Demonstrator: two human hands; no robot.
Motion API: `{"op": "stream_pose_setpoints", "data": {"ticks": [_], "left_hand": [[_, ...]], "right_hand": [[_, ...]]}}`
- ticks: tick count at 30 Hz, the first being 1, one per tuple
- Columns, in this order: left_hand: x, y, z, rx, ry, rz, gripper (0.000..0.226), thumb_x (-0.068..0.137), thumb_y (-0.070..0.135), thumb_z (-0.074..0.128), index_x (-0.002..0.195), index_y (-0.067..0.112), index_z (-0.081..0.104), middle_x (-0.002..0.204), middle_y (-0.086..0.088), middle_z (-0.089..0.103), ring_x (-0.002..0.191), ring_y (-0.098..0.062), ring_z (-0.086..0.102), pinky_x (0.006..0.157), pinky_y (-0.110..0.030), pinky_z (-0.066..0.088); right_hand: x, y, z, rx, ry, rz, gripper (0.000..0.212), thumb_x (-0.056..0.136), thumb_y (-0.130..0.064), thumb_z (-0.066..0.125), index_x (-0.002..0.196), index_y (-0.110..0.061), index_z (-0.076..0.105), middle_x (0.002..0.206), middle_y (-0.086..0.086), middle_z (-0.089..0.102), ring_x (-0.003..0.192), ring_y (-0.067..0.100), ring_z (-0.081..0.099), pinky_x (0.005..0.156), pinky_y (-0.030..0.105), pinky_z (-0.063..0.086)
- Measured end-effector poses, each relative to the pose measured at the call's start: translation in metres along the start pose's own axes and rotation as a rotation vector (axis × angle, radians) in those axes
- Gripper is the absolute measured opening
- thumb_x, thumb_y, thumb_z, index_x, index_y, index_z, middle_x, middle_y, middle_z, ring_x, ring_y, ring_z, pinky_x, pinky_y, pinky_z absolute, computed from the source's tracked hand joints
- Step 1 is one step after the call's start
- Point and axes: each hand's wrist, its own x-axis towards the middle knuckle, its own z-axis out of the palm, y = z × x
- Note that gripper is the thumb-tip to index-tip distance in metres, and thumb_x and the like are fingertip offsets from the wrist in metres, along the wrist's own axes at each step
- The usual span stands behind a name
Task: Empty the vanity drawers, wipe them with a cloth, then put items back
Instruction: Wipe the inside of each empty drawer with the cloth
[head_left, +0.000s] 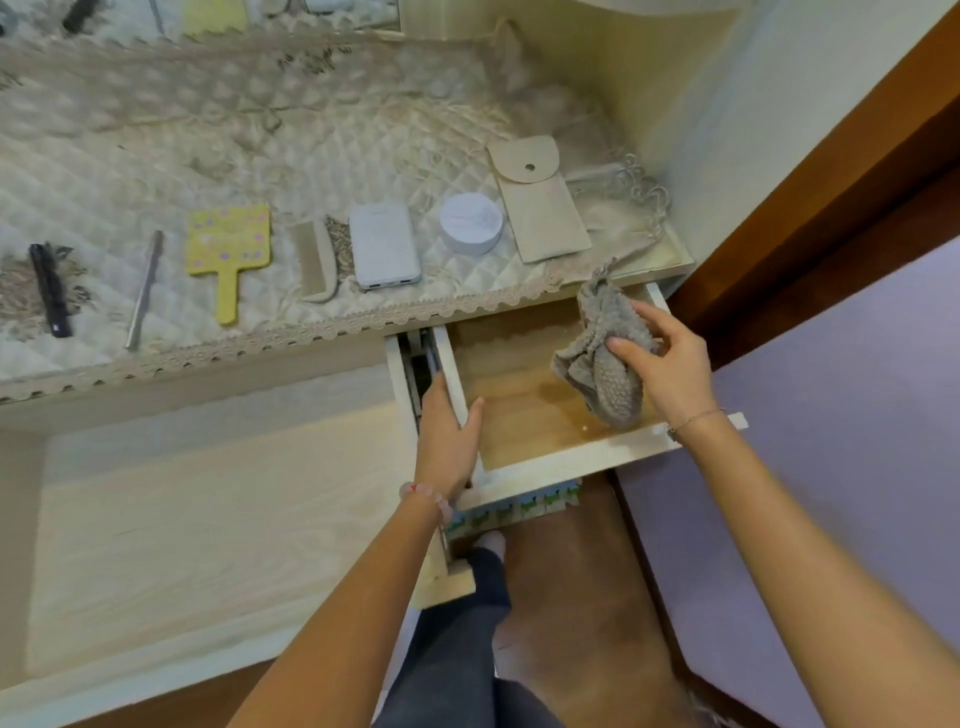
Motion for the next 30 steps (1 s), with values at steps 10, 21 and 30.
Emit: {"op": "stream_pose_setpoints", "data": {"ticks": [10,21,30], "left_hand": [[0.045,-0.004,0.03,-0.026,0.246,-0.034,0.041,0.098,0.029,0.041,0.136,0.013,0.037,0.132,-0.002,0.045,0.117,-0.01,0.042,0.095,-0.024,0.033],[0.035,-0.009,0.033,0.089,0.301,0.012,0.038,0.101,0.023,0.029,0.135,0.008,0.04,0.129,-0.011,0.051,0.12,-0.021,0.046,0.095,-0.026,0.035],[0.01,-0.019,0.043,0.129,0.303,-0.044,0.042,0.101,0.026,0.029,0.139,0.008,0.034,0.138,-0.008,0.045,0.129,-0.019,0.038,0.098,-0.015,0.025]], "right_hand": [[0.04,0.094,0.024,-0.249,-0.291,0.208,0.048,0.08,-0.014,0.07,0.125,-0.012,0.055,0.119,0.007,0.061,0.106,0.015,0.054,0.09,0.024,0.044],[0.04,0.126,0.035,-0.234,-0.407,0.231,0.042,0.08,-0.022,0.07,0.121,-0.018,0.059,0.108,-0.003,0.061,0.099,0.012,0.055,0.084,0.024,0.044],[0.017,0.138,0.026,-0.184,-0.406,0.271,0.04,0.081,-0.023,0.07,0.119,-0.02,0.059,0.101,-0.008,0.059,0.094,0.01,0.056,0.077,0.021,0.044]]}}
